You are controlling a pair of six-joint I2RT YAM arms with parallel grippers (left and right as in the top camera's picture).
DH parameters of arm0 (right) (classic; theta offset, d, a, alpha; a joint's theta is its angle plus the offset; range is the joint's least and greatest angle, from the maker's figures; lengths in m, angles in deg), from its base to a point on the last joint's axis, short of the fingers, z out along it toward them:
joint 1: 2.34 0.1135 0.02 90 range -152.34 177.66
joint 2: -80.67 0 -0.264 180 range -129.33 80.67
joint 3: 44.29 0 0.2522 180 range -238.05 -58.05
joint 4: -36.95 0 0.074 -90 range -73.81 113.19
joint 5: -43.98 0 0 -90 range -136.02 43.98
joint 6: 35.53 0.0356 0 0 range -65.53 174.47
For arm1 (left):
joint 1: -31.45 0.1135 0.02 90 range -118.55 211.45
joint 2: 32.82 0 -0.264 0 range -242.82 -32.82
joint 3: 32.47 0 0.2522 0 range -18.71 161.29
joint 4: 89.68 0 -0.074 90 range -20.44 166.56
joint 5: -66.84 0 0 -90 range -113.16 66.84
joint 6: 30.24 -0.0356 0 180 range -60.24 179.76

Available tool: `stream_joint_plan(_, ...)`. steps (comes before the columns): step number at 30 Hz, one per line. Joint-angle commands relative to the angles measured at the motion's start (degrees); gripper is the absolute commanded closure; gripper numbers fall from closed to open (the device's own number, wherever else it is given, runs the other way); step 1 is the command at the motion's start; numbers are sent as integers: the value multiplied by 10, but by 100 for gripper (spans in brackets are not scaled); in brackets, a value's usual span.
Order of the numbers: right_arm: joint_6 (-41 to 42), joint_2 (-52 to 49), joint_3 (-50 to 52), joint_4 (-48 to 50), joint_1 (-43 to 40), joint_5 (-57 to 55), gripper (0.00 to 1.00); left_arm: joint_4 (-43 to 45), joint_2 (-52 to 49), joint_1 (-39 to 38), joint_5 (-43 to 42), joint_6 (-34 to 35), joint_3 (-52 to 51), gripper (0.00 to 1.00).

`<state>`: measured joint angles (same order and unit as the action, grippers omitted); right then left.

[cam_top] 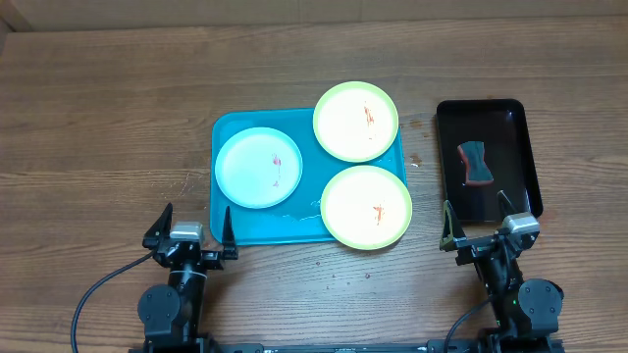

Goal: Clean dirty plates on tray and stack at the side

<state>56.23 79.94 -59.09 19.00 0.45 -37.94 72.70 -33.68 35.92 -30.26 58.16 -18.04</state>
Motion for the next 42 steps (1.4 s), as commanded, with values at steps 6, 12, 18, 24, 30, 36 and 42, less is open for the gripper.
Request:
stream_joint_plan(6,4,-16,-27,-24,4,43,0,-9,5,-4,-46,29,21,0)
stream_joint_plan(12,4,-110,-99,-33,4,77,0,-47,-32,-4,-70,28,94,0)
stream_joint_plan(18,4,-255,-240,-76,4,79,0,-91,-157,-4,-108,0,213,0)
stream_joint_plan(24,4,-422,-438,-222,3,79,0,-237,-363,-4,-108,-2,408,0)
stream_joint_plan(30,4,-588,-625,-370,3,79,0,-475,-590,-4,-108,-2,654,0)
stream_joint_plan(36,4,-711,-774,-494,3,88,0,-643,-794,-4,-109,3,851,0)
stream_joint_plan(42,4,-761,-797,-513,4,88,0,-620,-918,-3,-121,45,871,0)
